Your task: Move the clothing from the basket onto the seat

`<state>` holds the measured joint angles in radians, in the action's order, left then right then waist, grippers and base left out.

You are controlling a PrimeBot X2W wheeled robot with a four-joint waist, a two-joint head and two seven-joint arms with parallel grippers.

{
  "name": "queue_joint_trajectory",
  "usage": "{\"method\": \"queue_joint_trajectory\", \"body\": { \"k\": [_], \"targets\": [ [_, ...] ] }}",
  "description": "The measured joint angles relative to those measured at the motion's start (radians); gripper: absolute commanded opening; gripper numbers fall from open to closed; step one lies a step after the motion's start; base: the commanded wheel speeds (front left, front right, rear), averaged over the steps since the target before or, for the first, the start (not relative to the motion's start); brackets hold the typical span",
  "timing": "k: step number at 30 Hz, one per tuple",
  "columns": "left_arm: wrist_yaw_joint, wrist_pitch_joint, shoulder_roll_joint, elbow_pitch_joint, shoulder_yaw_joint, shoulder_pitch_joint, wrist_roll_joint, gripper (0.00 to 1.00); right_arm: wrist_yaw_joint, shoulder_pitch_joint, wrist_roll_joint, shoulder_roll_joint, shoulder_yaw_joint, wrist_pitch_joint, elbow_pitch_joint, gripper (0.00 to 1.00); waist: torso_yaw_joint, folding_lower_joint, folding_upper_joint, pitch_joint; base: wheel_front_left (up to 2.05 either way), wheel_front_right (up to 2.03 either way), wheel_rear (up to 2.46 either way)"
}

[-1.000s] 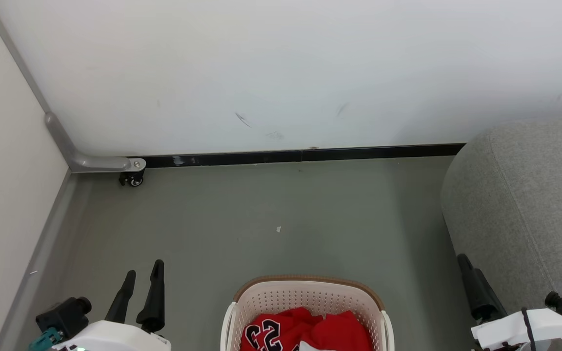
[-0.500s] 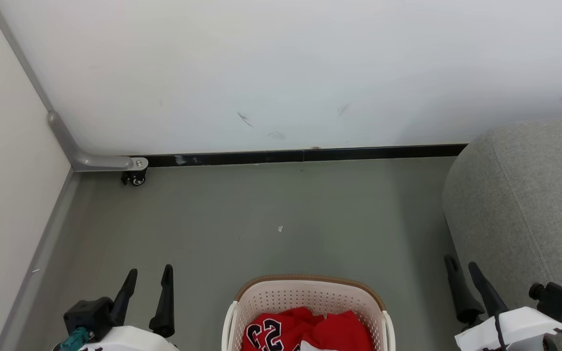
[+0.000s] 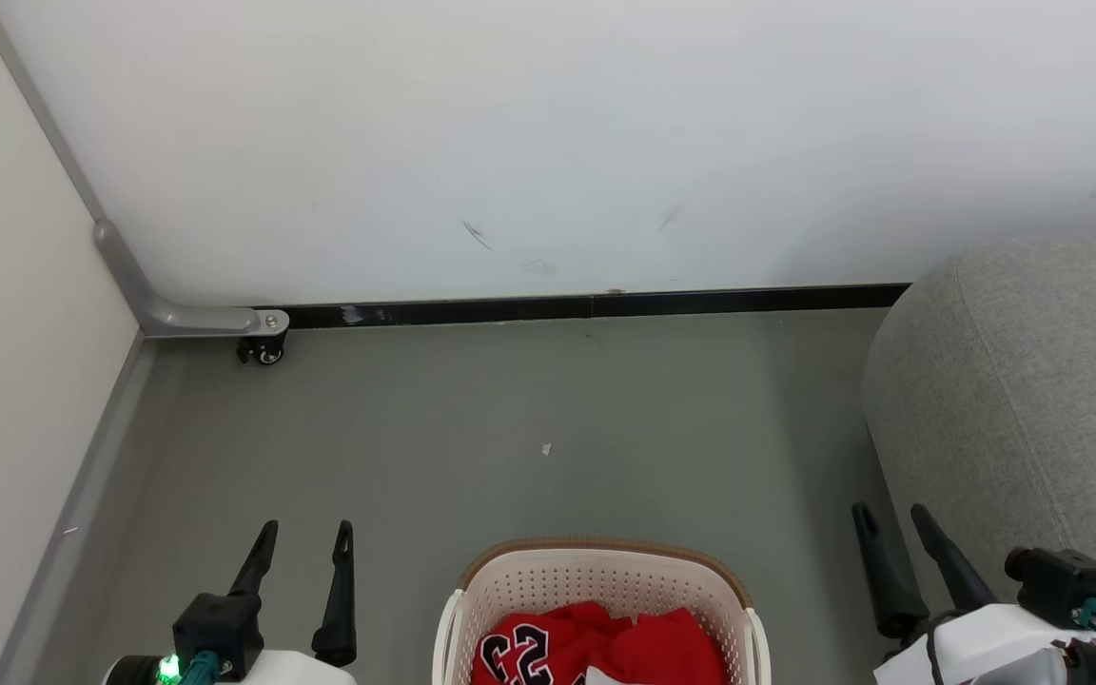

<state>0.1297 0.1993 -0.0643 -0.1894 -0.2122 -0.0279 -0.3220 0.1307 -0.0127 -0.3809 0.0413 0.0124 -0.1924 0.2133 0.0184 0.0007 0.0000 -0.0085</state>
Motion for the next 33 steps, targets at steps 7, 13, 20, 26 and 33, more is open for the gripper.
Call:
{"method": "queue_joint_trajectory", "body": {
  "k": [7, 13, 20, 26, 33],
  "targets": [
    [0.026, 0.03, 0.001, -0.009, -0.017, 0.0, 0.092, 1.0, 0.0, 0.0, 0.131, 0.0, -0.001, -0.025, -0.001, 1.0, 0.003, -0.0001, 0.0, -0.004, 0.0, 0.0, 0.0],
    [0.045, 0.05, 0.001, -0.01, -0.024, 0.0, 0.159, 1.0, 0.0, 0.0, 0.2, -0.001, 0.0, -0.038, -0.001, 1.0, 0.004, -0.0001, 0.0, -0.007, 0.0, 0.0, 0.0],
    [0.045, 0.053, 0.002, -0.022, -0.021, 0.0, 0.164, 1.0, 0.0, 0.0, 0.203, -0.001, 0.006, -0.045, 0.0, 1.0, 0.003, -0.0002, 0.0, -0.01, 0.0, 0.0, 0.0],
    [0.045, 0.053, 0.004, -0.029, -0.015, -0.001, 0.149, 1.0, 0.0, 0.0, 0.203, -0.001, 0.006, -0.045, 0.001, 1.0, 0.003, -0.0002, 0.0, -0.011, 0.0, 0.0, 0.0],
    [0.045, 0.053, 0.006, -0.033, -0.01, -0.002, 0.146, 1.0, 0.0, 0.0, 0.197, -0.001, 0.006, -0.045, 0.001, 1.0, 0.003, -0.0003, 0.0, -0.01, 0.0, 0.0, 0.0]
  ]
}}
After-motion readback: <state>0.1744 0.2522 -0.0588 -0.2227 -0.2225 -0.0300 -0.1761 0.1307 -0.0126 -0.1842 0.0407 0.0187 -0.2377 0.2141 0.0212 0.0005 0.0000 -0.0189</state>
